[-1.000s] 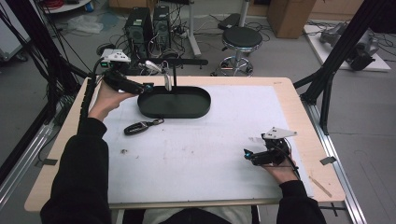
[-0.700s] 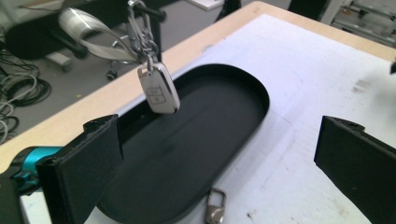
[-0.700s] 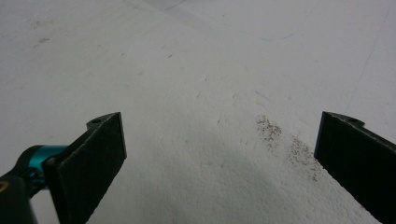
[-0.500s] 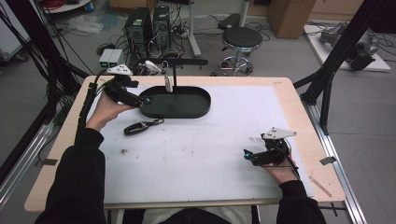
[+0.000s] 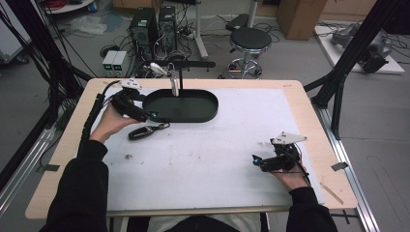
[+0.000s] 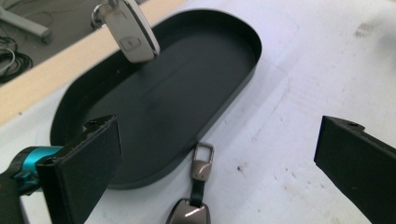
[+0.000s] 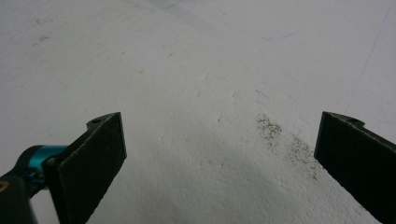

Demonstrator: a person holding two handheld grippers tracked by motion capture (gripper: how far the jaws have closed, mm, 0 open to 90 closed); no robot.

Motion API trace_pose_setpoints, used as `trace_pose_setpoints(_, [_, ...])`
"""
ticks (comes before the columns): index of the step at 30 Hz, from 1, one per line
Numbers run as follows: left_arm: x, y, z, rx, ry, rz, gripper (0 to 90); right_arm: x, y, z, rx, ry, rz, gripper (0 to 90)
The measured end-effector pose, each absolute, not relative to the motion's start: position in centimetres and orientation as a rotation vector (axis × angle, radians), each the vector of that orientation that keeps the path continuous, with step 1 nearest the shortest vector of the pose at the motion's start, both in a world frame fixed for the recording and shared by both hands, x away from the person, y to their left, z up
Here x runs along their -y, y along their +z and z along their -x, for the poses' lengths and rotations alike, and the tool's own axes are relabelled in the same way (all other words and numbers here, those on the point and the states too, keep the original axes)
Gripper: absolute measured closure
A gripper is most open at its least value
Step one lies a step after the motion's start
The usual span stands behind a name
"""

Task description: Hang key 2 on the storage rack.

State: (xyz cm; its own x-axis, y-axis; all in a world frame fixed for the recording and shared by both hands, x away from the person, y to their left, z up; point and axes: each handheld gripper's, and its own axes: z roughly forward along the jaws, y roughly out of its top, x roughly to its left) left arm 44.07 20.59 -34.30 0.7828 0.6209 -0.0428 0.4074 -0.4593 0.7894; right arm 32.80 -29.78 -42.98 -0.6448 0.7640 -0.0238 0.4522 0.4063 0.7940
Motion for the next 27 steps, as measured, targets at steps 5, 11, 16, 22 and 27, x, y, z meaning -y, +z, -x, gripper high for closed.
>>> trace_pose_setpoints(5, [-20.6, -35.4, -43.9, -0.755, 0.280, -2.164, 1.7, 29.7, -43.0, -32.8, -2.283, 1.112, -1.045, 1.5])
trace_pose_setpoints(11, [-20.6, -36.6, -43.8, -0.762, 0.252, -2.207, 1.7, 29.7, -43.0, -32.7, -2.285, 1.105, -1.049, 1.4])
trace_pose_setpoints(16, [-20.3, -38.0, -43.8, -0.779, 0.217, -2.256, 1.7, 29.7, -43.1, -32.7, -2.291, 1.095, -1.043, 1.5])
trace_pose_setpoints(22, [-19.7, -39.5, -43.9, -0.782, 0.180, -2.323, 1.7, 29.7, -43.1, -32.7, -2.291, 1.091, -1.040, 1.5])
trace_pose_setpoints(27, [-19.6, -40.3, -44.4, -0.781, 0.152, -2.344, 1.7, 29.9, -43.1, -32.7, -2.283, 1.086, -1.041, 1.5])
